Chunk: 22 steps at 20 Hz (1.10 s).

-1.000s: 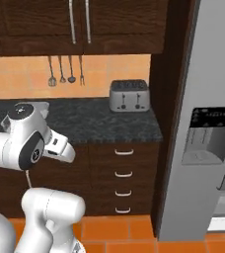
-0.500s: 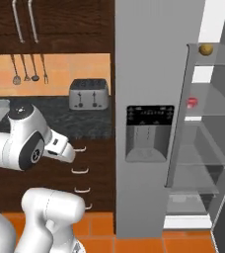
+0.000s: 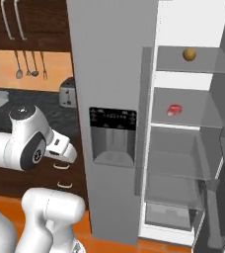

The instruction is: Place one potato and one steak in each tupperware on the nearby counter, to pack two identical lunches.

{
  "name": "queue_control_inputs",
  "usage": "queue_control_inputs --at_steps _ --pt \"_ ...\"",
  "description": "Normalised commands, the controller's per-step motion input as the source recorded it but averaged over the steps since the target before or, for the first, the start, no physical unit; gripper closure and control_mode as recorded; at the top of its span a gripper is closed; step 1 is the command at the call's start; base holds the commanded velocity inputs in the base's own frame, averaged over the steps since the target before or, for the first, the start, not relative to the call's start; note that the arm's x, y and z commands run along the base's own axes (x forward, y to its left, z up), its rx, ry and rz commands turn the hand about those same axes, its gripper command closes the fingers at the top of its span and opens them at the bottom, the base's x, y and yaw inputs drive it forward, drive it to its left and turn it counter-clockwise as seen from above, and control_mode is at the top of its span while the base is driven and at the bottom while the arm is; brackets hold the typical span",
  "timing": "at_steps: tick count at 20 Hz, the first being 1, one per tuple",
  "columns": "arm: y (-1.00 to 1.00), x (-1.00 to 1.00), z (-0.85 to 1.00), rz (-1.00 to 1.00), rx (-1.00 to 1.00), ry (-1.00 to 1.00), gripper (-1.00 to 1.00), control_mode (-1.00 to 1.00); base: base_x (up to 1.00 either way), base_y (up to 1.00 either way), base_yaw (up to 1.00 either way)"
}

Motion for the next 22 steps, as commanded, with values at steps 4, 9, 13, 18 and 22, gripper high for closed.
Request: queue_control_inputs --at_steps 4,9,13,18,22 --pt "0.0 0.0 0.0 0.0 0.0 0.0 -1.0 1.0 0.12 -0.76 0.09" --pt "0.0 0.0 0.0 0.0 0.0 0.0 -1.0 1.0 0.19 -0.47 -0.08" --pt "0.0 0.0 0.0 0.0 0.0 0.0 -1.0 1.0 0.48 -0.45 -0.24" --pt "0.0 0.0 0.0 0.0 0.0 0.0 -1.0 1.0 0.36 -0.6 -0.07" --pt "0.0 0.0 0.0 0.0 0.0 0.0 -1.0 1.0 0.43 -0.62 0.04"
